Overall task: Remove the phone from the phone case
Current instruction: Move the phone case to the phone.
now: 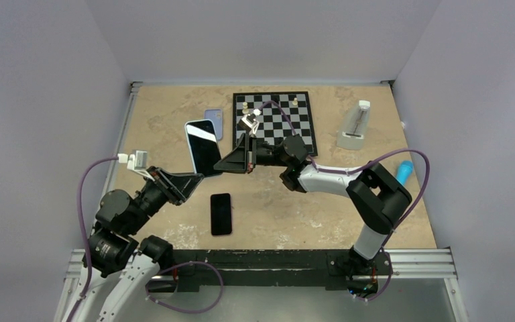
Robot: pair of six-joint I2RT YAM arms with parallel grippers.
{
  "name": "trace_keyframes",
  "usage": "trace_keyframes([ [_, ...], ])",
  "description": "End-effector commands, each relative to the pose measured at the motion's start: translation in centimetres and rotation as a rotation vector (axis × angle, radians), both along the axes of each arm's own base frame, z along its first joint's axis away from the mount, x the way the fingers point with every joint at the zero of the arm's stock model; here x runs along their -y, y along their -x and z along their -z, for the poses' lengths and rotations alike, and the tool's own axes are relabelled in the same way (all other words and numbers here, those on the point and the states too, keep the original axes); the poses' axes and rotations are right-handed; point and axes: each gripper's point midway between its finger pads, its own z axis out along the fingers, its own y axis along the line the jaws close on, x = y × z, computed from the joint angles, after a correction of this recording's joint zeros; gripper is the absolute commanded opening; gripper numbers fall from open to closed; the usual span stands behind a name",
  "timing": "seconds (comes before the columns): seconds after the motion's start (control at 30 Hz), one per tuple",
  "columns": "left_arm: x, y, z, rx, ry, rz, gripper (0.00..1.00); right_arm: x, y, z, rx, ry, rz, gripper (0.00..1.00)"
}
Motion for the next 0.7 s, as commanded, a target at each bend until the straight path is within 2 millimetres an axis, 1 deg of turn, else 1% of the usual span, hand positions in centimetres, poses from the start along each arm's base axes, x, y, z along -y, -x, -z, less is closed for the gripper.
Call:
trace_keyframes([
  [0.0,1.8,1.4,-1.6,0.176,-0.091,0.167,0.12,1.8,1.5,-4.4,0.079,-0.131,-0.036,0.00],
  [0.03,1.8,1.5,-1.4,0.194,-0.129,0.179,0.05,2.0,1.6,-4.4,0.075,-0.135,-0.053,0.00],
  [0.1,1.9,1.7,-1.0,0.234,-0.208,0.212,0.00,2.3,2.0,-4.5,0.065,-0.141,-0.091,0.00],
  [0.2,2.1,1.8,-0.3,0.295,-0.326,0.268,0.00,2.7,2.9,-4.5,0.070,-0.137,-0.144,0.00],
  [0.33,2.4,2.2,0.5,0.344,-0.426,0.348,0.00,3.4,3.7,-4.5,0.077,-0.135,-0.185,0.00],
  [0.47,1.8,2.1,1.0,0.382,-0.499,0.335,0.00,4.8,4.7,-5.4,0.096,-0.182,-0.224,0.00],
  [0.57,1.7,2.1,1.4,0.413,-0.530,0.343,0.00,5.1,5.1,-5.8,0.107,-0.190,-0.238,0.00],
  [0.67,1.2,1.4,1.5,0.422,-0.556,0.297,0.00,5.5,5.4,-5.9,0.096,-0.205,-0.259,0.00],
])
